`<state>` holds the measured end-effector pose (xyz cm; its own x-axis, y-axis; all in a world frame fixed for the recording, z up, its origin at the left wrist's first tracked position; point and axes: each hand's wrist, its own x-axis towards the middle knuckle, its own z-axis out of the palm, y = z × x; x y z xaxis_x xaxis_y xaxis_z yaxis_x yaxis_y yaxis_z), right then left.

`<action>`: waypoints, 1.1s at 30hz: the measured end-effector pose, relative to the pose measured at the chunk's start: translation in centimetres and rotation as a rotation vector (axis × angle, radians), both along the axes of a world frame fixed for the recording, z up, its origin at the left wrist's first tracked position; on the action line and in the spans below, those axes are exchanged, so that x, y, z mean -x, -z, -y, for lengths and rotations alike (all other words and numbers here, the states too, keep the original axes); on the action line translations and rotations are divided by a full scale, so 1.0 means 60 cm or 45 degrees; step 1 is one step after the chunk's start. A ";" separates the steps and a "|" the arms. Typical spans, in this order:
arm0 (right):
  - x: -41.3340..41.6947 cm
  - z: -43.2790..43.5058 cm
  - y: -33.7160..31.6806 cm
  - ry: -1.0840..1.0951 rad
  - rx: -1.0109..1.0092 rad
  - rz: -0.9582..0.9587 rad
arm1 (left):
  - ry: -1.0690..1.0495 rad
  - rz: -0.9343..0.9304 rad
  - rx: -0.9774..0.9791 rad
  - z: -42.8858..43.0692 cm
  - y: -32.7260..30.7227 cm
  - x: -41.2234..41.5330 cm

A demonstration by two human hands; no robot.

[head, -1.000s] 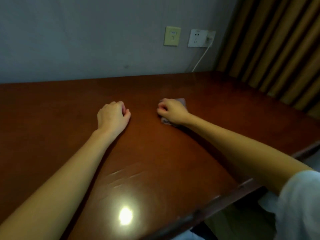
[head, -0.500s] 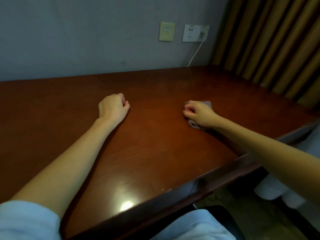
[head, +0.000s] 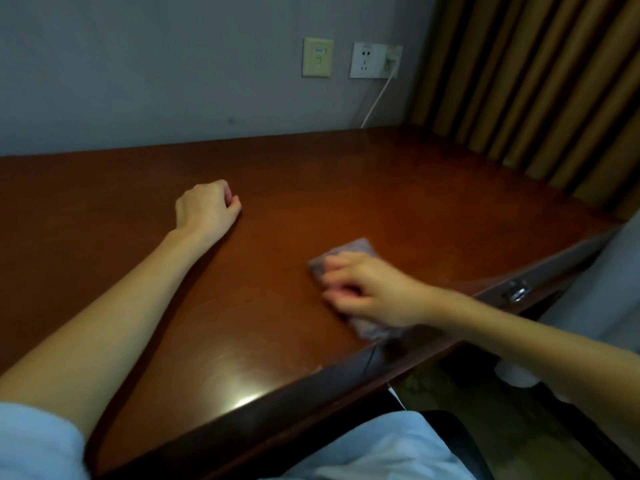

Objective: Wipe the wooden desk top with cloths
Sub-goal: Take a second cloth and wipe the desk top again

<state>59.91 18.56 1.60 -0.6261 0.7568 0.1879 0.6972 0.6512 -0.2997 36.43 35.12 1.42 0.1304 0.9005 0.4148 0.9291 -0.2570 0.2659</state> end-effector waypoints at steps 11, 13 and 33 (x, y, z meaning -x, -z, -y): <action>-0.060 -0.102 -0.004 0.492 -0.143 0.082 | 0.264 -0.107 -0.055 0.046 -0.006 -0.091; -0.011 -0.055 -0.001 0.309 -0.162 0.018 | 0.258 -0.070 -0.033 0.044 0.002 -0.082; -0.120 -0.087 -0.003 0.452 -0.135 0.015 | 0.292 -0.053 -0.019 0.044 0.004 -0.082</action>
